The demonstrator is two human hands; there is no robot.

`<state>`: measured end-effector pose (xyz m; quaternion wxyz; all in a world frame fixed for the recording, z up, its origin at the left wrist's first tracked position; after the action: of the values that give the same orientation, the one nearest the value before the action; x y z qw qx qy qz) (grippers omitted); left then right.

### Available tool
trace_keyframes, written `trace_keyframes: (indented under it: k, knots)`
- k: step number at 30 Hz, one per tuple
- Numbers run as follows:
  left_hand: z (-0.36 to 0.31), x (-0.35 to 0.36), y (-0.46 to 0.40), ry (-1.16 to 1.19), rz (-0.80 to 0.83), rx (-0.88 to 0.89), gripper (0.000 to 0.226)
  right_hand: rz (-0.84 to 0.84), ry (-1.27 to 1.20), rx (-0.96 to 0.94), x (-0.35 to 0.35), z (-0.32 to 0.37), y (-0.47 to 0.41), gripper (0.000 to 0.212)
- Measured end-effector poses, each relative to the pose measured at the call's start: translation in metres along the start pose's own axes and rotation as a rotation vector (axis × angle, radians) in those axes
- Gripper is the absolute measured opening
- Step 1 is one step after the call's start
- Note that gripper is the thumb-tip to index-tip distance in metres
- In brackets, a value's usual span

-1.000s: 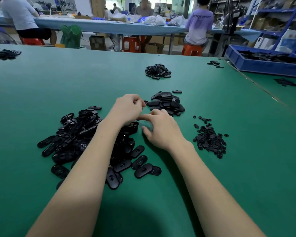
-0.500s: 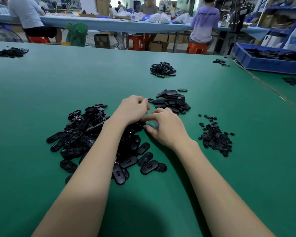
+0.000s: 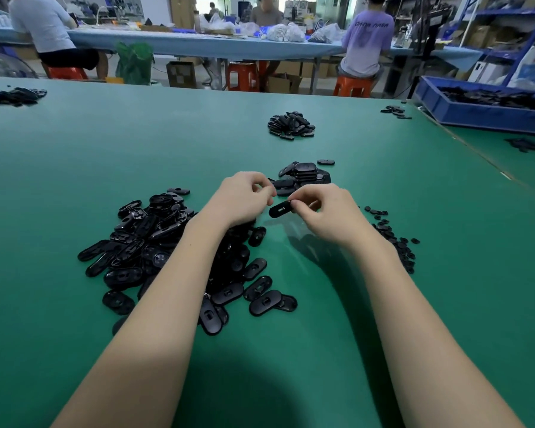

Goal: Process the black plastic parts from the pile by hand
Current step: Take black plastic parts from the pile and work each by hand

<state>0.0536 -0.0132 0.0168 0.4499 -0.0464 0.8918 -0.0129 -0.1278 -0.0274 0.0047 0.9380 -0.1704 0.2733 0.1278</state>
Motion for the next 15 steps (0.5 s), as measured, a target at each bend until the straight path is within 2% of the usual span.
trace_keyframes:
  k: [3, 8, 10, 15]
  knots:
    - [-0.014, 0.009, 0.002, -0.027, 0.027, 0.085, 0.007, 0.016, 0.001, 0.084, -0.014, -0.004, 0.000, 0.014]
    - [-0.030, 0.028, 0.006, -0.030, 0.065, 0.148, 0.016, 0.010, 0.000, 0.161, -0.034, -0.008, 0.006, 0.014]
    - [-0.030, 0.034, 0.007, -0.006, 0.057, 0.143, 0.020, -0.044, 0.008, 0.210, -0.045, -0.013, 0.008, 0.012]
    - [-0.030, 0.042, 0.008, 0.040, 0.046, 0.141, 0.024, -0.147, 0.232, 0.381, -0.071, -0.026, 0.015, 0.018]
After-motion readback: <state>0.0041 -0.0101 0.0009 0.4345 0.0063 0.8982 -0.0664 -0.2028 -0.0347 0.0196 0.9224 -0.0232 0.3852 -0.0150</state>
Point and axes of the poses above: each hand's wrist, its own y-axis away from the middle knuckle, its own x-axis out of the palm, z = x × y, the point moved 1 cm from there along -y, towards the middle knuckle, and after that the axes turned 14 degrees about -y, right-handed, at the moved point
